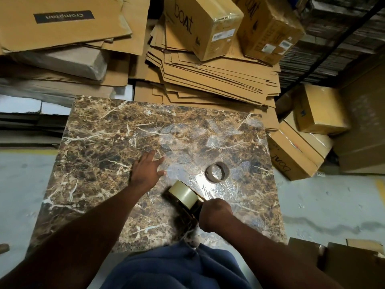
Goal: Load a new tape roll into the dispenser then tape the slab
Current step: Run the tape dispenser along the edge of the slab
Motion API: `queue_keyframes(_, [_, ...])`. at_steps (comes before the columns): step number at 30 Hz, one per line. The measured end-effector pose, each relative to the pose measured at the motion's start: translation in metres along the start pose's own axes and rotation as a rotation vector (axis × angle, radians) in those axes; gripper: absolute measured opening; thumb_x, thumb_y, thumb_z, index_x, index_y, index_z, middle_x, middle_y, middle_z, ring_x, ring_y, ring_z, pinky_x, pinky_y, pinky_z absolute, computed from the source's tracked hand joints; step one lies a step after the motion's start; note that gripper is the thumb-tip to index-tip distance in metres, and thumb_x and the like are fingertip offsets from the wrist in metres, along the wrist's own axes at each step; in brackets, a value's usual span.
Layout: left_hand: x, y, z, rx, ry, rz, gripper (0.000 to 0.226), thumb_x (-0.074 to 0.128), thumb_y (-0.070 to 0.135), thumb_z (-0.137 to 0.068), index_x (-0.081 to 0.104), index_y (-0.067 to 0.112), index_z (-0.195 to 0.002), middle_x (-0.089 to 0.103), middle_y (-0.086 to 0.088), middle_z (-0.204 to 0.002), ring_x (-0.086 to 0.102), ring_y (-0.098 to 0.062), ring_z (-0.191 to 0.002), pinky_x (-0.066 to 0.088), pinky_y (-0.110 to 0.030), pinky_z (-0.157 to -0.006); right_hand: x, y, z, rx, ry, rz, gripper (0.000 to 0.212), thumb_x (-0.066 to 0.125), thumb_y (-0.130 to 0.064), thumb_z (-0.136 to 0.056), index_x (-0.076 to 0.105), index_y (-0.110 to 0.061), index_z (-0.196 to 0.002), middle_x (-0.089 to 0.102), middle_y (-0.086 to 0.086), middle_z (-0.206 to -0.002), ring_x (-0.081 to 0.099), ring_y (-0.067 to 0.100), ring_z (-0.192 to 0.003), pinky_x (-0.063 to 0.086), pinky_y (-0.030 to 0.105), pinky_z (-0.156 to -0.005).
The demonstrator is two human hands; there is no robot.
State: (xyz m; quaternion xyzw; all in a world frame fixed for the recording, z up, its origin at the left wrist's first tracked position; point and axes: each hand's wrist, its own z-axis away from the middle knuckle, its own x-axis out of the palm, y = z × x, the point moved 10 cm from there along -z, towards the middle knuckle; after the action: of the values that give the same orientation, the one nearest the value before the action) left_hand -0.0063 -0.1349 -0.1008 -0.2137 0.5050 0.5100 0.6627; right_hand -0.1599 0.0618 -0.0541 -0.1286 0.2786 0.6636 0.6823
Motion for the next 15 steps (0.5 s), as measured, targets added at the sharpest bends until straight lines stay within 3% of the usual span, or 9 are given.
queue_keyframes(3, [0.004,0.001,0.000,0.010,-0.013,-0.030,0.072,0.056,0.062,-0.099,0.035,0.035,-0.163,0.014,-0.009,-0.175,0.014,-0.038,-0.160,0.026,-0.059,-0.124,0.004,0.004,0.004,0.008,0.036,-0.020,0.036,0.060,-0.027,-0.085,0.066,-0.014,-0.117,0.070,0.007,-0.112,0.070,0.027,-0.103,0.050,0.034,-0.069])
queue_keyframes(8, [0.025,0.014,0.016,0.031,-0.074,-0.148,0.104,0.044,0.085,-0.090,0.002,0.030,-0.167,-0.007,-0.020,-0.175,-0.003,-0.041,-0.161,0.006,-0.071,-0.122,0.011,0.013,0.011,0.064,0.116,-0.131,0.027,0.064,-0.029,-0.083,0.070,-0.016,-0.105,0.072,0.004,-0.102,0.071,0.026,-0.094,0.055,0.035,-0.071])
queue_keyframes(12, [0.055,0.051,0.029,0.167,-0.129,-0.207,0.106,0.062,0.068,-0.092,0.001,0.028,-0.169,-0.011,-0.021,-0.174,-0.008,-0.039,-0.162,0.006,-0.071,-0.124,0.023,0.031,0.017,0.120,0.246,-0.381,0.017,0.062,-0.016,-0.086,0.071,-0.015,-0.100,0.073,0.005,-0.103,0.071,0.026,-0.096,0.056,0.034,-0.075])
queue_keyframes(15, [0.065,0.069,0.034,0.232,-0.160,-0.150,0.126,0.065,0.084,-0.076,0.002,0.027,-0.169,-0.011,-0.018,-0.175,-0.010,-0.037,-0.162,0.000,-0.068,-0.126,0.034,0.038,0.018,0.074,0.239,-0.458,0.018,0.056,-0.017,-0.088,0.069,-0.014,-0.099,0.073,0.009,-0.103,0.071,0.030,-0.098,0.054,0.033,-0.076])
